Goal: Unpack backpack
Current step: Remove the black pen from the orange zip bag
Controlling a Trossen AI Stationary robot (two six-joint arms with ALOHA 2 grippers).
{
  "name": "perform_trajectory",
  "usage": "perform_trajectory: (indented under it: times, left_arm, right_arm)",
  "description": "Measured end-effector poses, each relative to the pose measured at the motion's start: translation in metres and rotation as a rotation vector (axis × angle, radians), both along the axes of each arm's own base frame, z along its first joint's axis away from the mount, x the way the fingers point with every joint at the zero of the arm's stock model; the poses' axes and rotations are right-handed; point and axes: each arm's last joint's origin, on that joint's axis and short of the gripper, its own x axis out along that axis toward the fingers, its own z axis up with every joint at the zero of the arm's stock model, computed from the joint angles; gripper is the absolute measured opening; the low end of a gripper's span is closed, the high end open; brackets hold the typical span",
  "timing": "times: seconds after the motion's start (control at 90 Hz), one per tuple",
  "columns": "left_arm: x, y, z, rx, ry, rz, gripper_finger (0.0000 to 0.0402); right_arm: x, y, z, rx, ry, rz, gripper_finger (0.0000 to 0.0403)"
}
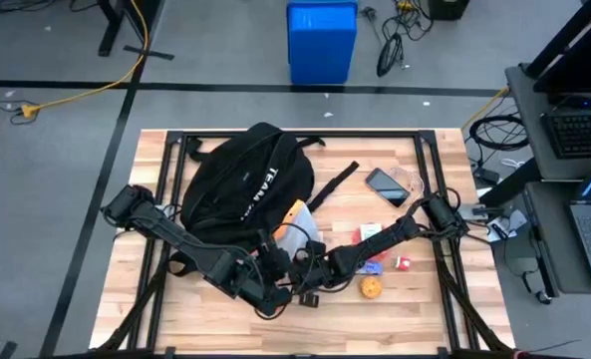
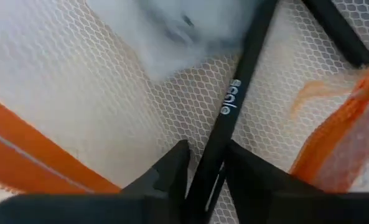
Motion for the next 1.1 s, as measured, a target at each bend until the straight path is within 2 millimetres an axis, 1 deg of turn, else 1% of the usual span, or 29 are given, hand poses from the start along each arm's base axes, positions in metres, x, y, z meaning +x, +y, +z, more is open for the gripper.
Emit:
perform_trajectory:
  times: [0.222,0.411,0.678,0.8,0.989,1.1]
  left_arm:
    - [0.000,0.000,0.000,0.000,0.000,0.000,0.0000]
    - [0.000,0.000,0.000,0.000,-0.001,-0.001,0.0000]
    - [0.000,0.000,0.001,-0.002,0.000,-0.003,0.0000]
    - [0.001,-0.002,0.001,-0.003,-0.008,-0.021,0.0000]
    - [0.001,-0.002,0.001,-0.003,-0.009,-0.024,0.0000]
    - [0.001,-0.002,0.001,-0.003,-0.009,-0.024,0.0000]
  right_arm:
    - [0.000,0.001,0.000,-0.003,0.003,0.021,0.0037]
    - [0.001,0.005,0.007,0.004,0.035,0.069,0.0025]
    - [0.003,0.025,0.031,0.007,0.089,0.128,0.0031]
    - [0.001,0.030,0.032,0.005,0.097,0.138,0.0041]
    - [0.001,0.031,0.032,-0.012,0.089,0.153,0.0078]
    - [0.001,0.030,0.032,-0.019,0.087,0.161,0.0078]
